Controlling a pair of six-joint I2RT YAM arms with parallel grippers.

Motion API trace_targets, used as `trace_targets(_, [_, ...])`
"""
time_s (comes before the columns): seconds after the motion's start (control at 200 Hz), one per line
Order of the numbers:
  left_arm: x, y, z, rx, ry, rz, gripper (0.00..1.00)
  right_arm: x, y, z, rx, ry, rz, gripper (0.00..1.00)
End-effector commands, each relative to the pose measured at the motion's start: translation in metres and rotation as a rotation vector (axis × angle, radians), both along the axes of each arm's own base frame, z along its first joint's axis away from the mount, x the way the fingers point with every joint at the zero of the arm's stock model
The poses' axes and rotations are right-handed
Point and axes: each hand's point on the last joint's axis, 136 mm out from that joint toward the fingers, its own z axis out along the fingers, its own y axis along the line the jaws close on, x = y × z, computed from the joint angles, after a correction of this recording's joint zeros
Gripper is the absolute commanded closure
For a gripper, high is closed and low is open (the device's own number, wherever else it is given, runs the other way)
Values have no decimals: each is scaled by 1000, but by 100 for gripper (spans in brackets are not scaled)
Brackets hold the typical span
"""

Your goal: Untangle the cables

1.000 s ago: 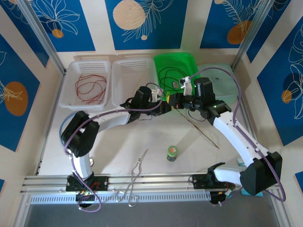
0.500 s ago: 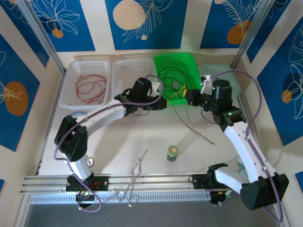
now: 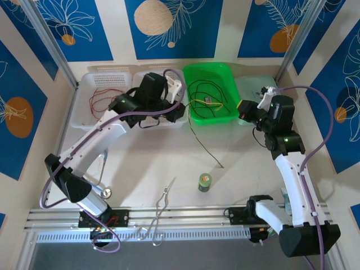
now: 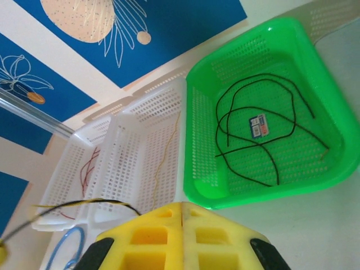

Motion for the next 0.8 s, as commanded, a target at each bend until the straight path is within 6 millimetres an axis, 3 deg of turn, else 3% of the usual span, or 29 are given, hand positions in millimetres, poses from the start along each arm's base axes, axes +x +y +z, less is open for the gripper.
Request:
trace_targets(0.0, [-7,33,12,148,-93,-2,100,0,-17,12,-108,-2,-79,100])
trace_targets(0.12, [-12,41,33,141,-157,-7,100,-2,-20,14,-119,-2,-96,100])
trace_targets(0.195, [-16,42,39,125,-155,-12,100,-7,0,21,-86,-22,19,99])
trace_targets(0.23, [-18,40,40,109,-144,-21,100,-10,15,26,-71,-49,108,92])
trace_targets(0.375, [-25,29,47,34,-97,-48,100,-33,76,42,-110,-304,418,44])
trace_targets(0.51, [-28,26,50,11,-82,-57,100,-45,109,35,-339,-585,474,27])
trace_targets(0.675, [-33,21,57,-30,-72,-81,100,-49,142,14,-511,-712,598,23])
trace_targets(0.795, [-36,19,60,-52,-62,-91,100,-47,158,22,-505,-796,624,23])
